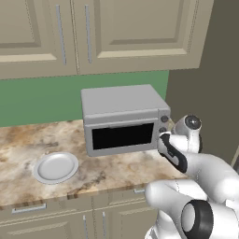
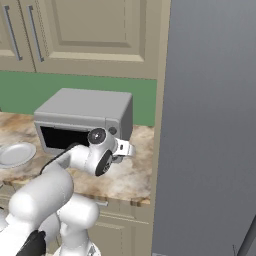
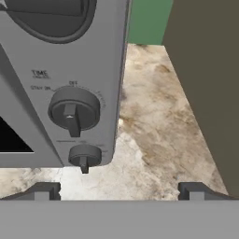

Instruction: Pick up the bagel from the plate, place it on the toaster oven rack, close the door, and set the timer.

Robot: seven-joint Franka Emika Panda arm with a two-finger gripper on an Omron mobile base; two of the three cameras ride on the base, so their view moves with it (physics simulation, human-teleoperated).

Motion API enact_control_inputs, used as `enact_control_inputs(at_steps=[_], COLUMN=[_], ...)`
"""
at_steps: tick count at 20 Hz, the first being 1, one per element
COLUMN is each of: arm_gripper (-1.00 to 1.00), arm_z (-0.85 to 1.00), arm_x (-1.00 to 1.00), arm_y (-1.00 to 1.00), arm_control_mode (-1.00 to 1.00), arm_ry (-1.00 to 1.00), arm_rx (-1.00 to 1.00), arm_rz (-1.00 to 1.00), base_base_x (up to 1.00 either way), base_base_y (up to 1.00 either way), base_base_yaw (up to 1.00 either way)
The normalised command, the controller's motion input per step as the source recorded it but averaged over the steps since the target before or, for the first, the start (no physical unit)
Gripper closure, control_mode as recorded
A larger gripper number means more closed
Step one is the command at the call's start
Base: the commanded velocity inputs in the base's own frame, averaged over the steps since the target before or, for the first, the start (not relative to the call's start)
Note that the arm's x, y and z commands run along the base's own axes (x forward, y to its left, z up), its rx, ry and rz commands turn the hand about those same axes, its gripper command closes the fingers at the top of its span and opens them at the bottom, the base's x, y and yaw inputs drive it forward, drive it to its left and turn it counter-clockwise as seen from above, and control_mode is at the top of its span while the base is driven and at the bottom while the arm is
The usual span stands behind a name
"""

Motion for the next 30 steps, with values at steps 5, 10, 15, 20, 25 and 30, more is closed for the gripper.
enact_control_inputs(at_steps=[5, 10, 15, 20, 25, 30], arm_gripper=[-1.0, -1.0, -1.0, -1.0, -1.0, -1.0], arm_z=[-0.24, -0.34, -0.21, -0.18, -0.22, -0.1], arm_x=[0.0, 0.03, 0.0, 0.0, 0.0, 0.0], arm_y=[0.19, 0.26, 0.0, 0.0, 0.0, 0.0], arm_control_mode=[-1.0, -1.0, -1.0, -1.0, -1.0, -1.0], arm_ry=[0.03, 0.09, 0.01, 0.03, 0.03, 0.0], arm_rx=[0.0, 0.0, 0.0, 0.0, 0.0, 0.0], arm_rz=[0.05, 0.03, 0.0, 0.0, 0.0, 0.0], base_base_x=[0.0, 0.0, 0.0, 0.0, 0.0, 0.0], base_base_y=[0.0, 0.0, 0.0, 0.0, 0.0, 0.0], base_base_yaw=[0.0, 0.0, 0.0, 0.0, 0.0, 0.0])
